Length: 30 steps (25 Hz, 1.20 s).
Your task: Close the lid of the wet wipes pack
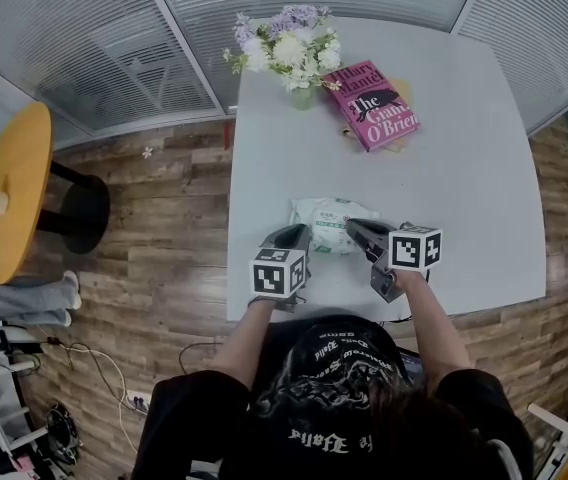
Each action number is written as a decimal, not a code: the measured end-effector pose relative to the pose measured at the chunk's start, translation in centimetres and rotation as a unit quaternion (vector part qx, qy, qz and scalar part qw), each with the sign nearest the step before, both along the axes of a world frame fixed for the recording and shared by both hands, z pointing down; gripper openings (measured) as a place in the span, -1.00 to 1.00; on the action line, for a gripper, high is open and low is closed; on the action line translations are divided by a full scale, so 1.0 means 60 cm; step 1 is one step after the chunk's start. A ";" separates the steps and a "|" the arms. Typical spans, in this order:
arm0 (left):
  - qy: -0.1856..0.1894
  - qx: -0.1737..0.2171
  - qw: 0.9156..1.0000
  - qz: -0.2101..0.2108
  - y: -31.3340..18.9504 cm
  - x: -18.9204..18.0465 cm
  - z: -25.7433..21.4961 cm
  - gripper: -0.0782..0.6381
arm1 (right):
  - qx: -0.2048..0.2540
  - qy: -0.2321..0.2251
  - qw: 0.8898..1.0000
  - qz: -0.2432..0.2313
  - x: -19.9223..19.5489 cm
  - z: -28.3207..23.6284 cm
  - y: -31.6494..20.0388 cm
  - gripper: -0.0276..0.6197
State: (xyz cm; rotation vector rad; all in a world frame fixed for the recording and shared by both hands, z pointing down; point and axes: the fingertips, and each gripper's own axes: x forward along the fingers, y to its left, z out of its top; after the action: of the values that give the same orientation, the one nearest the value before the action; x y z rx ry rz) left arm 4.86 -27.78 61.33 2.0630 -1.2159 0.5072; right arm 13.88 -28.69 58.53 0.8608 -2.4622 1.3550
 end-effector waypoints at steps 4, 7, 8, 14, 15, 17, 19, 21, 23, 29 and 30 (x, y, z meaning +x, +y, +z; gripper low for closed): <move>-0.006 0.003 1.000 0.009 0.006 0.007 0.000 -0.74 | 0.002 0.005 1.000 0.002 -0.013 0.001 0.005 -0.88; -0.009 0.001 1.000 0.009 0.006 0.008 0.003 -0.74 | 0.004 0.026 1.000 -0.007 -0.028 0.006 0.013 -0.91; -0.011 0.000 1.000 0.010 0.006 0.008 0.005 -0.74 | 0.004 0.037 0.999 -0.013 -0.033 0.011 0.016 -0.91; -0.019 -0.008 1.000 0.013 0.008 0.009 0.018 -0.74 | -0.001 0.096 0.995 -0.031 -0.050 0.040 0.026 -0.91; -0.019 -0.008 1.000 0.012 0.008 0.009 0.020 -0.74 | -0.001 0.106 0.994 -0.033 -0.051 0.043 0.026 -0.91; -0.018 -0.009 1.000 0.011 0.009 0.010 0.021 -0.74 | 0.001 0.125 0.991 -0.038 -0.052 0.046 0.025 -0.91; -0.016 -0.010 1.000 0.013 0.010 0.011 0.021 -0.74 | 0.004 0.138 0.990 -0.041 -0.053 0.047 0.023 -0.91; -0.015 -0.010 1.000 0.015 0.010 0.011 0.022 -0.74 | -0.002 0.146 0.988 -0.039 -0.053 0.052 0.024 -0.91; -0.016 -0.010 1.000 0.018 0.009 0.011 0.023 -0.74 | -0.010 0.151 0.988 -0.033 -0.053 0.058 0.023 -0.91; -0.016 -0.009 1.000 0.022 0.009 0.010 0.023 -0.74 | -0.003 0.169 0.985 -0.023 -0.054 0.062 0.024 -0.92; -0.014 -0.008 1.000 0.021 0.009 0.010 0.023 -0.74 | -0.002 0.171 0.985 -0.023 -0.054 0.062 0.024 -0.92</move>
State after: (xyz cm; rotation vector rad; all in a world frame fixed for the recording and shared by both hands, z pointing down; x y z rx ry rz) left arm 5.49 -27.25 62.71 2.0779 -1.1828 0.5663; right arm 10.66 -27.26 62.26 0.9414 -2.2002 1.0893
